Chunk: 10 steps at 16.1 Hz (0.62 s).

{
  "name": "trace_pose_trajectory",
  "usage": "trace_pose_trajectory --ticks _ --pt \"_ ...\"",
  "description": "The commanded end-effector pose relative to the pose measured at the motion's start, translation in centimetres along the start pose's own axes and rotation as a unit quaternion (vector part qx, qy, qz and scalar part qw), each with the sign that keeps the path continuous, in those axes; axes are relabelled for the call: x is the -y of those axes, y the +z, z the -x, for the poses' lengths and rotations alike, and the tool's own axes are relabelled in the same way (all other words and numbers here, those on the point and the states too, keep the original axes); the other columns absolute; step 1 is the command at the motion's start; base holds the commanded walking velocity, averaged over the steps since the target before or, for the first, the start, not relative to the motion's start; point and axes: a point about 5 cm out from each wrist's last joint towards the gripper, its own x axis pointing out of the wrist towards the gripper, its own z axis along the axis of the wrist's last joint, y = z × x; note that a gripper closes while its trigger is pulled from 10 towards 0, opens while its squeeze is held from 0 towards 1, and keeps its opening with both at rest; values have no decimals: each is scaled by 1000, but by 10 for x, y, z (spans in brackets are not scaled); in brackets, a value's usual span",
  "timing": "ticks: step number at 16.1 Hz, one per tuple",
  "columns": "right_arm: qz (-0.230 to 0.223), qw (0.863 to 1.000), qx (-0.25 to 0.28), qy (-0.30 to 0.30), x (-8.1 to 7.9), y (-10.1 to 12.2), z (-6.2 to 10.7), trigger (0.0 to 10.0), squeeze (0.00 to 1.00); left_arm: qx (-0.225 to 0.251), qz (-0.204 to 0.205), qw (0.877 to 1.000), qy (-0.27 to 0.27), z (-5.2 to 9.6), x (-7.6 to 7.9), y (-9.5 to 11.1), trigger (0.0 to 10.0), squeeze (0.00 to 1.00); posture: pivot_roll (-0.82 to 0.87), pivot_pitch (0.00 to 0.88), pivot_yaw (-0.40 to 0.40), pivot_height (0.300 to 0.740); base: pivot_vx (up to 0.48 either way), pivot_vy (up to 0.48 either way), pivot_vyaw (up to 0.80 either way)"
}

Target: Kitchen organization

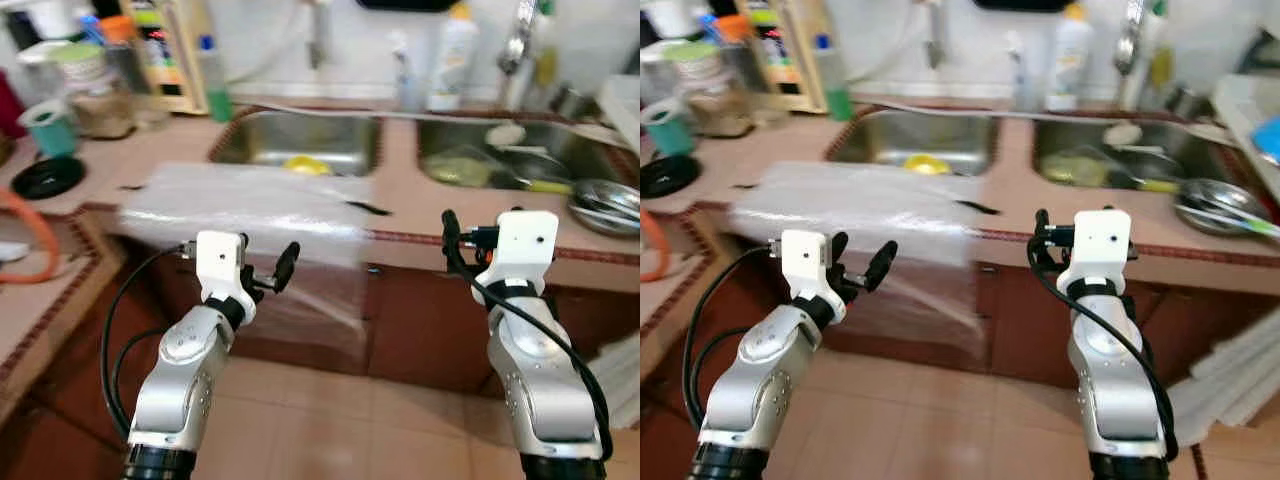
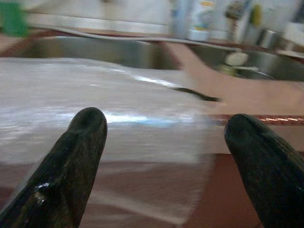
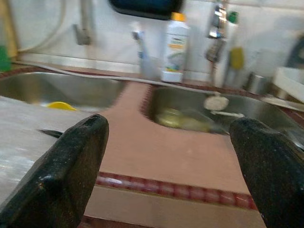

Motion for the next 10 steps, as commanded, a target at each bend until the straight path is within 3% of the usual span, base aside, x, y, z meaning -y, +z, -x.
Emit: trace_pose_trajectory --ticks 1,8,10 --pt "7 1000 -7 -8 6 -2 0 10000 0 -2 -2 1000 -13 -2 7 0 10000 0 -43 0 80 740 0 -480 -600" --pt "1 1000 -9 -11 6 -5 0 10000 0 -6 -5 1000 -14 -2 6 -2 10000 0 -38 0 81 740 0 -480 -713" --pt "-1 1000 -10 -11 6 -6 0 10000 0 -7 -8 1000 -11 -2 5 -2 10000 0 -35 0 82 740 0 -294 -497"
